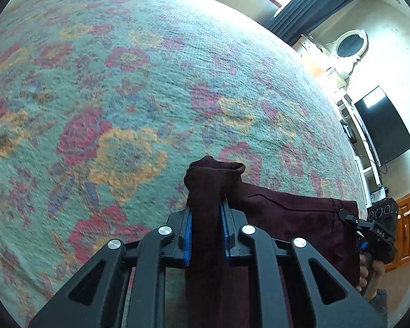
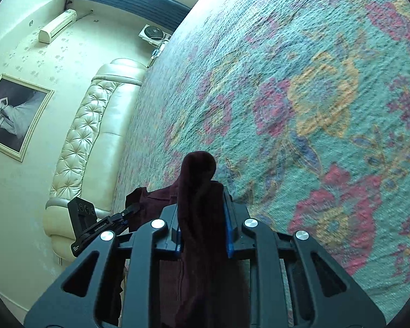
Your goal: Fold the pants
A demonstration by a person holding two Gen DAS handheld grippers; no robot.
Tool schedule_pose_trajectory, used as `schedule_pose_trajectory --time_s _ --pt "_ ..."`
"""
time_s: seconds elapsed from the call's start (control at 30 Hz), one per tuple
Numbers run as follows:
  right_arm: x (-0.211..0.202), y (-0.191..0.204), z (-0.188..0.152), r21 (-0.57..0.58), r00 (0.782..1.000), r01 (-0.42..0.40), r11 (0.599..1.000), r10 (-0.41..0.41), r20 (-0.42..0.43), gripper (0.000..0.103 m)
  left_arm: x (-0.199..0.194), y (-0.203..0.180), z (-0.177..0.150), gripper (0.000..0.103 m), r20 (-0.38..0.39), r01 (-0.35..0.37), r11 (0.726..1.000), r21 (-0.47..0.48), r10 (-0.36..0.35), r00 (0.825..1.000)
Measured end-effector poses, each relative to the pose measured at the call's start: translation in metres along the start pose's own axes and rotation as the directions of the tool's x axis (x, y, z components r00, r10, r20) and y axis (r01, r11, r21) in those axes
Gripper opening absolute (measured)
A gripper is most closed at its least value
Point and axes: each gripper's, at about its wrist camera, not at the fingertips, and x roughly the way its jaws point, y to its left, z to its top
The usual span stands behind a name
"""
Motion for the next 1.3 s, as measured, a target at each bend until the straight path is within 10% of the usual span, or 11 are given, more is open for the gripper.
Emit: schedule_pose_trajectory --time_s 0.5,1.3 --pt "0.088 0.019 0.068 0.032 1.0 0.008 0.999 -0.007 -0.018 0.021 0.033 0.041 0.088 0.017 0.015 -0.12 0.993 -0.013 0.121 0.993" --pt "0.096 -0.037 0.078 0.171 0.997 -0.051 0.984 0.061 -0.05 0.021 0.055 0.062 0.082 0.021 0.012 -0.129 0.991 -0.03 0.129 0.992"
